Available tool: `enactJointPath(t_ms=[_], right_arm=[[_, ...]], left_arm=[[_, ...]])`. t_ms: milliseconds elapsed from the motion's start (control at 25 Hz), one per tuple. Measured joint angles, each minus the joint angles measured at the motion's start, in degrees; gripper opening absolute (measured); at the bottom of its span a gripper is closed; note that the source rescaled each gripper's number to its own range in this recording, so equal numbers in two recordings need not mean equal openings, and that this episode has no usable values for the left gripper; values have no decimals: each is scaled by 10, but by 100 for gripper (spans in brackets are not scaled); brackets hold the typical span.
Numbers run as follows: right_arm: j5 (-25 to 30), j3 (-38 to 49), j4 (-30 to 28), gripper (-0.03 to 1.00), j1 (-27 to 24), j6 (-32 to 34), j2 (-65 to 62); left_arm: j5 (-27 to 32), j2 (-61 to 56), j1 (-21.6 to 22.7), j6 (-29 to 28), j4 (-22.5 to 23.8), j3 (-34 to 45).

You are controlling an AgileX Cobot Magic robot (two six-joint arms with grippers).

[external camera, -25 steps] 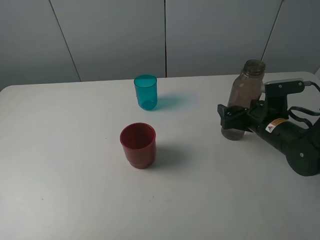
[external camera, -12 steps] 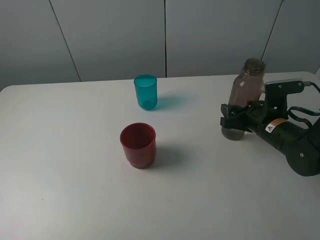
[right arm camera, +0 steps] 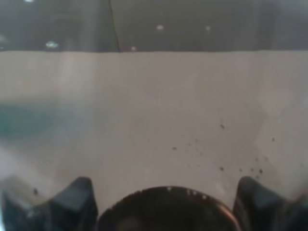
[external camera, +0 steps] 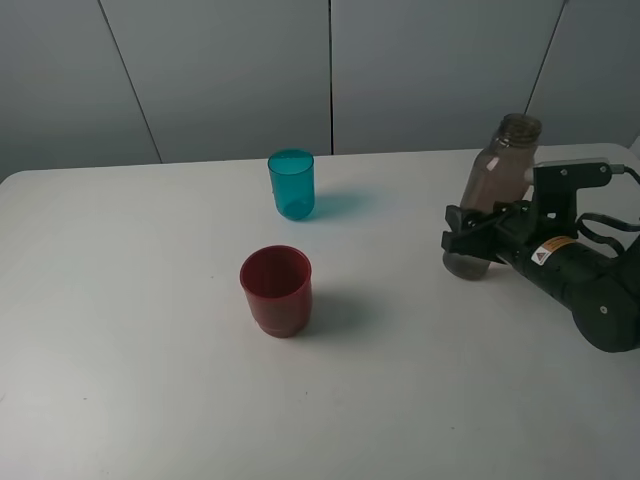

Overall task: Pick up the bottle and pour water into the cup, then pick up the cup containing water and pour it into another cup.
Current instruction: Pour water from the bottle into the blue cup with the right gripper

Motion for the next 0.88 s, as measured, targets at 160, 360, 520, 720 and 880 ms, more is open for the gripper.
enactJointPath(t_ms=[160, 360, 520, 720, 880], right_arm=[[-1, 0, -5, 1, 0, 8, 0], [38, 0, -20, 1, 0, 16, -50], [116, -25, -20, 1, 0, 17, -128], [309, -122, -47, 1, 0, 17, -195], [388, -194, -63, 1, 5, 15, -201]], left_arm=[[0, 0, 0, 0, 0, 0], [0, 0, 0, 0, 0, 0], [0, 0, 0, 0, 0, 0], [0, 0, 0, 1, 0, 0], [0, 0, 0, 1, 0, 0]])
